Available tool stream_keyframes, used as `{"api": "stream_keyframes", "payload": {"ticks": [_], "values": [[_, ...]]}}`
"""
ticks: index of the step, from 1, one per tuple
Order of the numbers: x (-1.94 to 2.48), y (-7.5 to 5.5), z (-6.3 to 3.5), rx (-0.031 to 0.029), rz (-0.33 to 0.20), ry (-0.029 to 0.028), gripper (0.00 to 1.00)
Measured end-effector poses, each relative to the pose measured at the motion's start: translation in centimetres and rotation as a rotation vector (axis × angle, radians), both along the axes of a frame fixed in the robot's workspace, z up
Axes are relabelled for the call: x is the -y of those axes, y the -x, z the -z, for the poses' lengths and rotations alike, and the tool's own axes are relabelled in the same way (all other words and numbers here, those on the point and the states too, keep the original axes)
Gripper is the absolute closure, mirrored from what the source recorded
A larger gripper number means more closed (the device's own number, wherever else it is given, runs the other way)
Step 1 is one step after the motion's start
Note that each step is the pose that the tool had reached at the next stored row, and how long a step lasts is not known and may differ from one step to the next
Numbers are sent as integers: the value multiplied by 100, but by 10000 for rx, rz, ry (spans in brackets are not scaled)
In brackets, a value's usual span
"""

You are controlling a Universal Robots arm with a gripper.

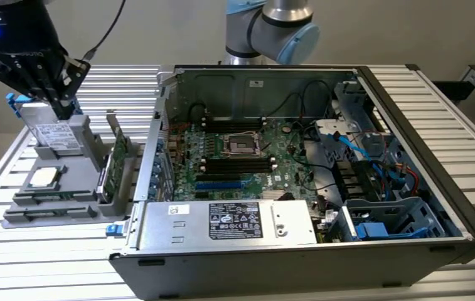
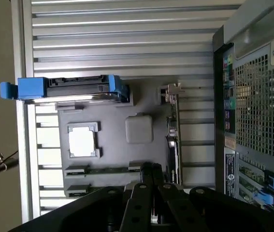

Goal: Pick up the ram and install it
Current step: 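Reach for the ram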

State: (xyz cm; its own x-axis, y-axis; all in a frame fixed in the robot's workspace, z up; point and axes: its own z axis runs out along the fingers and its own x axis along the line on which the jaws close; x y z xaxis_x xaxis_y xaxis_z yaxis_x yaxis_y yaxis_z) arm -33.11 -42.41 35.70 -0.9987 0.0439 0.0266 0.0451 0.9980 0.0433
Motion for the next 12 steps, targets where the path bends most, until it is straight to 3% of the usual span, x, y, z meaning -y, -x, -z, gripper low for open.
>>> {"api": "stream_keyframes", "payload": {"ticks": [12], "values": [[248, 184, 46, -15, -27, 0, 90]]}}
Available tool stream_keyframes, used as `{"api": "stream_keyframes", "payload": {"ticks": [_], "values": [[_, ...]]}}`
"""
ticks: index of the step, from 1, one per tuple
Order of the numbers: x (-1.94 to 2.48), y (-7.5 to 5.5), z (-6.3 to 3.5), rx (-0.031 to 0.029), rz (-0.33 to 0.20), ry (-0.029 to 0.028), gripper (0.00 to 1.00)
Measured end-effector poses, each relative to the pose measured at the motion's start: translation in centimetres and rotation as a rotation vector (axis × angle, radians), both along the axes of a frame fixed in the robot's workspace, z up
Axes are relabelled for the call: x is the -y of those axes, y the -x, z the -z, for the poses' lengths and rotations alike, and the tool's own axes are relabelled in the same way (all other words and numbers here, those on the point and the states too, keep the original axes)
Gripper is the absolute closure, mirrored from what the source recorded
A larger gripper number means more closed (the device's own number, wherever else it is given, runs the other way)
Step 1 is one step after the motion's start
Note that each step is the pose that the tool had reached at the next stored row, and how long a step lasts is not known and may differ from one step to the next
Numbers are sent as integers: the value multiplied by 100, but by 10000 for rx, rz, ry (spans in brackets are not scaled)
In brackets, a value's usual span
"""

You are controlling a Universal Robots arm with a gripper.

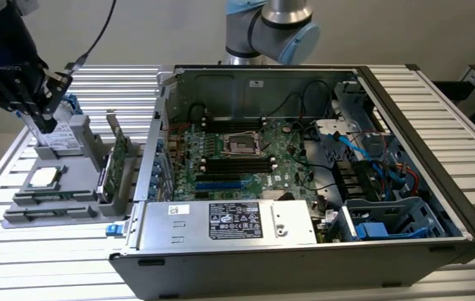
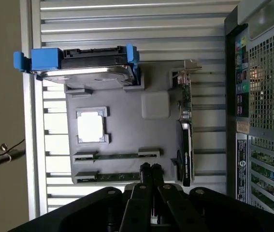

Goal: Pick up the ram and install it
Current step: 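Reach for the ram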

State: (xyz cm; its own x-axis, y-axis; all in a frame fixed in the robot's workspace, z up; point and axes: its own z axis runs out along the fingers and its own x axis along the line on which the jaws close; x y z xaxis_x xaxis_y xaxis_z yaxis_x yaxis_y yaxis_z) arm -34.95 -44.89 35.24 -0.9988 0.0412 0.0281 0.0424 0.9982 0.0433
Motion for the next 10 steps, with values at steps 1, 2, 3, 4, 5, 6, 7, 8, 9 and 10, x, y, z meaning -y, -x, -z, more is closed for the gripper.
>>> {"api": "stream_keyframes", "payload": {"ticks": [1, 2, 3, 4, 5, 6, 7, 8, 9, 10], "values": [[17, 18, 4, -3, -2, 0, 90], [34, 35, 8, -6, -4, 0, 90], [50, 53, 12, -10, -6, 0, 90], [66, 70, 16, -16, -7, 1, 90], [81, 87, 21, -23, -9, 0, 90], [95, 102, 26, -30, -11, 0, 90], [109, 117, 31, -40, -13, 0, 90], [122, 131, 36, -51, -15, 0, 90], [134, 146, 41, -64, -17, 0, 90], [145, 160, 47, -78, -19, 0, 90]]}}
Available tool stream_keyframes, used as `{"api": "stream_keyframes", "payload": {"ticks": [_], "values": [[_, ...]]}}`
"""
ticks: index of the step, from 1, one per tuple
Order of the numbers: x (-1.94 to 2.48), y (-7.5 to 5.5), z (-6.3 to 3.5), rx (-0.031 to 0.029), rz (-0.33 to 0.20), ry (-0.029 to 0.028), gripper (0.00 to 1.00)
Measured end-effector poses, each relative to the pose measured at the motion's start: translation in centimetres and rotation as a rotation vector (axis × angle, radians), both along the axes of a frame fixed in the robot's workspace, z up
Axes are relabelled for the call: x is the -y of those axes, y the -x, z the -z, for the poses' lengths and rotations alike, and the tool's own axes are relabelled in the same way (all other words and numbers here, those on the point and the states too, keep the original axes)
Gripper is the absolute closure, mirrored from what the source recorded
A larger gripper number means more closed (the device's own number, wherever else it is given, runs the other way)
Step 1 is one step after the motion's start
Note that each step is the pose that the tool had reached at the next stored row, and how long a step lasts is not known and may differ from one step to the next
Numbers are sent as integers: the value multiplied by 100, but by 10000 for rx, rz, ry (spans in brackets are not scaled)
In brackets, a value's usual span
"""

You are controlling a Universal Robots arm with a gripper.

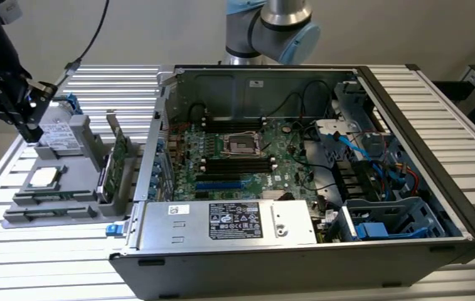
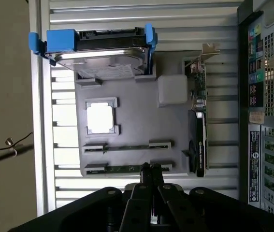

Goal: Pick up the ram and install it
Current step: 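Reach for the ram, then pick up the ram and move it above insertion slot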

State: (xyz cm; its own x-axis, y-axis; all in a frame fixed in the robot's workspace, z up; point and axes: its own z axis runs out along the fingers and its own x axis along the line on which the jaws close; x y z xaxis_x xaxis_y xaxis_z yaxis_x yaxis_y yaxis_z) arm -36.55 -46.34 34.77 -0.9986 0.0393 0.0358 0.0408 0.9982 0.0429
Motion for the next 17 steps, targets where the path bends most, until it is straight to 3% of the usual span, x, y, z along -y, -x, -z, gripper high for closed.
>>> {"api": "stream_keyframes", "payload": {"ticks": [6, 17], "values": [[48, 74, 55, -133, -25, -1, 90], [49, 84, 58, -137, -35, 0, 90]]}}
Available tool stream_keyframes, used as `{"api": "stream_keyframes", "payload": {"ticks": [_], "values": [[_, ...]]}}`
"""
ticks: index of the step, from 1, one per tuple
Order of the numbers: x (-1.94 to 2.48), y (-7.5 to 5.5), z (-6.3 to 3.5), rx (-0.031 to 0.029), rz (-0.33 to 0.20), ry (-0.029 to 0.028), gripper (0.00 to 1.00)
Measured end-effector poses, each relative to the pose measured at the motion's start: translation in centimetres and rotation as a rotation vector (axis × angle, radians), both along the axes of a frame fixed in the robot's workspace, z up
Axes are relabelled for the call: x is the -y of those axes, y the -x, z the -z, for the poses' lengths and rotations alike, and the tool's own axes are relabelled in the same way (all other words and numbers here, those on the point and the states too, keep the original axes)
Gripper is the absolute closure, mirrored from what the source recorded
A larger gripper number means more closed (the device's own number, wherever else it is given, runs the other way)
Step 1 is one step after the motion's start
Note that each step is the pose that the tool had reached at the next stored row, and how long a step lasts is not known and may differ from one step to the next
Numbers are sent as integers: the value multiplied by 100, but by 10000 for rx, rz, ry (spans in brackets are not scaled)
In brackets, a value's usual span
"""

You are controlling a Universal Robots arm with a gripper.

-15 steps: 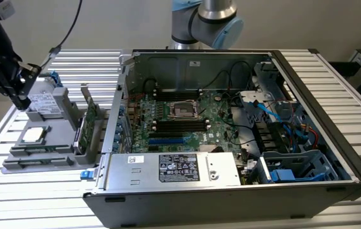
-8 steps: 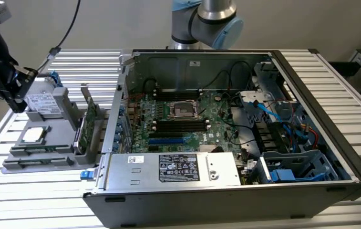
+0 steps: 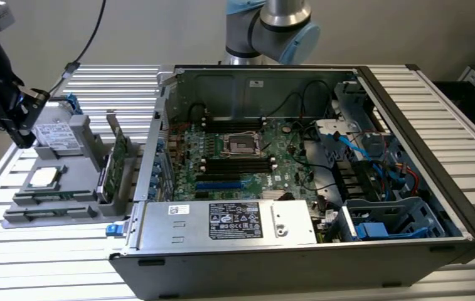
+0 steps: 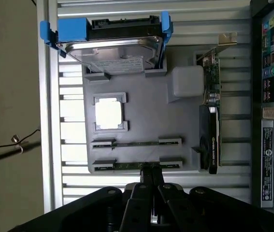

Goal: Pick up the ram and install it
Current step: 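Pick up the ram and move it above insertion slot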

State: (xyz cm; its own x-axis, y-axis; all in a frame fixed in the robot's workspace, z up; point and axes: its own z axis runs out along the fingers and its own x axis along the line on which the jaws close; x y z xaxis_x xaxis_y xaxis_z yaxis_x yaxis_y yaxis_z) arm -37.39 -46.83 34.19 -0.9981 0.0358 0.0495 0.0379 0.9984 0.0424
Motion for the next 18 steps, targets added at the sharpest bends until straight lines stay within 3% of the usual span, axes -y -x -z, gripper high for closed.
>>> {"api": "stream_keyframes", "payload": {"ticks": [7, 13, 18], "values": [[0, 6, 3, 1, -45, -1, 90], [0, 7, 29, 3, -1106, -53, 90], [0, 7, 56, 8, -2026, -174, 90]]}}
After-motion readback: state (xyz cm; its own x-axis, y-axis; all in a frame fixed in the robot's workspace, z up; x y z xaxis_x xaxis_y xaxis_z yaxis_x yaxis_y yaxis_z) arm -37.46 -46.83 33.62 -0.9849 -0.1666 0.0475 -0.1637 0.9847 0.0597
